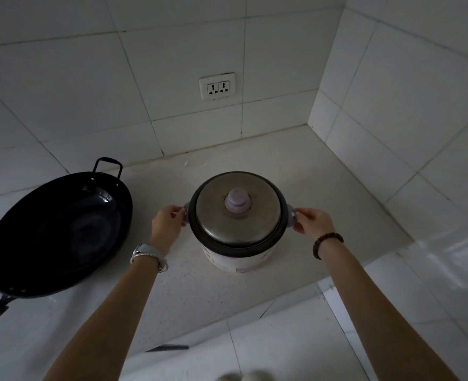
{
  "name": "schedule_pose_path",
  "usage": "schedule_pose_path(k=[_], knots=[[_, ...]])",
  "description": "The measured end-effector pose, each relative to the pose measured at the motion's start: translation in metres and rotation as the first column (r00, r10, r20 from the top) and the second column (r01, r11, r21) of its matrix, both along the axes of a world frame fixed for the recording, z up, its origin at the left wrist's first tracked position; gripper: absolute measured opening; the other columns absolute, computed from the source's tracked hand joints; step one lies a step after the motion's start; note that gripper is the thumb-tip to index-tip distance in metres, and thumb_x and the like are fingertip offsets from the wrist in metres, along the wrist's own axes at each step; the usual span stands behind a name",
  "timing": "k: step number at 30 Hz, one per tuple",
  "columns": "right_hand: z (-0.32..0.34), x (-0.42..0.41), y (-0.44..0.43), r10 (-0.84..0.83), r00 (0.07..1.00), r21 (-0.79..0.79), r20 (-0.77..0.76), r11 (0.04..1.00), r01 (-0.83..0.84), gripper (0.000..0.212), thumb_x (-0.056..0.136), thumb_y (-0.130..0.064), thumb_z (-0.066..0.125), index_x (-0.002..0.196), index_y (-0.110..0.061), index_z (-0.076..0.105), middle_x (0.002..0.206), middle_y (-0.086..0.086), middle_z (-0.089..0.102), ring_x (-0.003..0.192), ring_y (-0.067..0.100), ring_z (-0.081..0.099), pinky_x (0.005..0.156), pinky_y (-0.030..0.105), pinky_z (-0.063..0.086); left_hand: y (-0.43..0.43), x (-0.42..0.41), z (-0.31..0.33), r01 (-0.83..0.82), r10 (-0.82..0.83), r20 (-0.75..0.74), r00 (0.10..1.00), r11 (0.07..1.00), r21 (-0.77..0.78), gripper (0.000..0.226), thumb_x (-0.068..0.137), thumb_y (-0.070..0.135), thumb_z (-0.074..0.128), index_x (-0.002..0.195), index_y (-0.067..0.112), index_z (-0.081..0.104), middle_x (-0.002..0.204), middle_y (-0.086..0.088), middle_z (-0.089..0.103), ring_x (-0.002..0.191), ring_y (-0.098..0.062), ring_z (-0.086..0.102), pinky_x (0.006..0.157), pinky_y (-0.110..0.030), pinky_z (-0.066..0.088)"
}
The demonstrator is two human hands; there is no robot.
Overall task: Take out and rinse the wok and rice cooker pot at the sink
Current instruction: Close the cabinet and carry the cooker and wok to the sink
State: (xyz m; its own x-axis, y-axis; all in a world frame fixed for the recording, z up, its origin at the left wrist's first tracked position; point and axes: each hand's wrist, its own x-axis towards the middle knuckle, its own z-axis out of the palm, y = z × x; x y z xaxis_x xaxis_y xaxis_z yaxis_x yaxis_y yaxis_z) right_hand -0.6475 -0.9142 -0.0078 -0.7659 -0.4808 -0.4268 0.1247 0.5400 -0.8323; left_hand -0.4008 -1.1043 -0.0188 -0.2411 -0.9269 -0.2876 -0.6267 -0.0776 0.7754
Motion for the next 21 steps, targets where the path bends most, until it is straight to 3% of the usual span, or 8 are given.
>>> schedule_pose_path(k=[4, 7, 11, 14, 18, 21], knots=[[-0.001, -0.001, -0.001, 0.015, 0.999, 0.025, 0.032, 1.0, -0.015, 0.029, 0.094, -0.01, 0.057, 0.12, 0.002, 0.06, 0.111, 0.02, 0.066, 0.088, 0.027, 0.065, 0.086, 0.037, 0.055, -0.003, -0.002, -0.003, 0.033, -0.032, 0.034, 0.999, 0.999, -0.029, 0.022, 0.1, 0.019, 0.047, 0.089, 0.009, 0.063, 0.071, 0.0, 0.06, 0.068, -0.012, 0.057, 0.072, -0.028, 0.048], [0.002, -0.002, -0.001, 0.044, 0.999, 0.071, 0.004, 0.997, -0.044, 0.029, 0.094, -0.013, 0.057, 0.119, 0.001, 0.061, 0.11, 0.019, 0.066, 0.086, 0.025, 0.065, 0.086, 0.036, 0.055, -0.004, -0.003, -0.001, 0.04, -0.038, 0.052, 0.998, 0.998, -0.049, 0.025, 0.1, 0.018, 0.048, 0.081, 0.009, 0.063, 0.065, 0.003, 0.057, 0.066, -0.013, 0.057, 0.066, -0.025, 0.042], [0.005, -0.001, -0.001, 0.101, 0.989, 0.095, -0.109, 0.991, -0.09, 0.029, 0.094, -0.015, 0.057, 0.117, 0.002, 0.062, 0.11, 0.02, 0.067, 0.088, 0.027, 0.066, 0.077, 0.028, 0.052, -0.001, -0.003, 0.003, 0.047, -0.043, 0.071, 0.997, 0.998, -0.053, 0.025, 0.1, 0.016, 0.047, 0.082, 0.008, 0.063, 0.068, 0.001, 0.057, 0.068, -0.012, 0.055, 0.066, -0.023, 0.037], [0.005, 0.001, 0.001, 0.131, 0.977, 0.124, -0.166, 0.986, -0.111, 0.03, 0.095, -0.016, 0.057, 0.117, 0.002, 0.063, 0.11, 0.018, 0.068, 0.088, 0.026, 0.066, 0.073, 0.026, 0.05, 0.002, -0.002, 0.004, 0.046, -0.04, 0.088, 0.995, 0.997, -0.067, 0.025, 0.1, 0.015, 0.047, 0.082, 0.008, 0.063, 0.073, -0.004, 0.059, 0.069, -0.014, 0.055, 0.057, -0.02, 0.035], [0.005, 0.003, 0.004, 0.153, 0.969, 0.131, -0.196, 0.983, -0.129, 0.028, 0.095, -0.014, 0.057, 0.116, 0.003, 0.063, 0.107, 0.019, 0.068, 0.076, 0.02, 0.062, 0.055, 0.015, 0.044, 0.009, 0.004, 0.005, 0.024, -0.017, 0.097, 0.995, 0.997, -0.069, 0.022, 0.099, 0.015, 0.048, 0.087, 0.007, 0.065, 0.079, -0.006, 0.06, 0.062, -0.009, 0.051, 0.052, -0.017, 0.034], [0.007, 0.007, 0.006, 0.145, 0.969, 0.077, -0.198, 0.988, -0.132, 0.027, 0.094, -0.013, 0.058, 0.114, 0.005, 0.064, 0.104, 0.021, 0.069, 0.075, 0.023, 0.065, 0.06, 0.021, 0.05, 0.015, 0.012, 0.01, -0.01, 0.016, 0.071, 0.997, 0.996, -0.085, 0.023, 0.099, 0.014, 0.048, 0.085, 0.007, 0.065, 0.073, -0.004, 0.06, 0.068, -0.013, 0.055, 0.055, -0.02, 0.037]])
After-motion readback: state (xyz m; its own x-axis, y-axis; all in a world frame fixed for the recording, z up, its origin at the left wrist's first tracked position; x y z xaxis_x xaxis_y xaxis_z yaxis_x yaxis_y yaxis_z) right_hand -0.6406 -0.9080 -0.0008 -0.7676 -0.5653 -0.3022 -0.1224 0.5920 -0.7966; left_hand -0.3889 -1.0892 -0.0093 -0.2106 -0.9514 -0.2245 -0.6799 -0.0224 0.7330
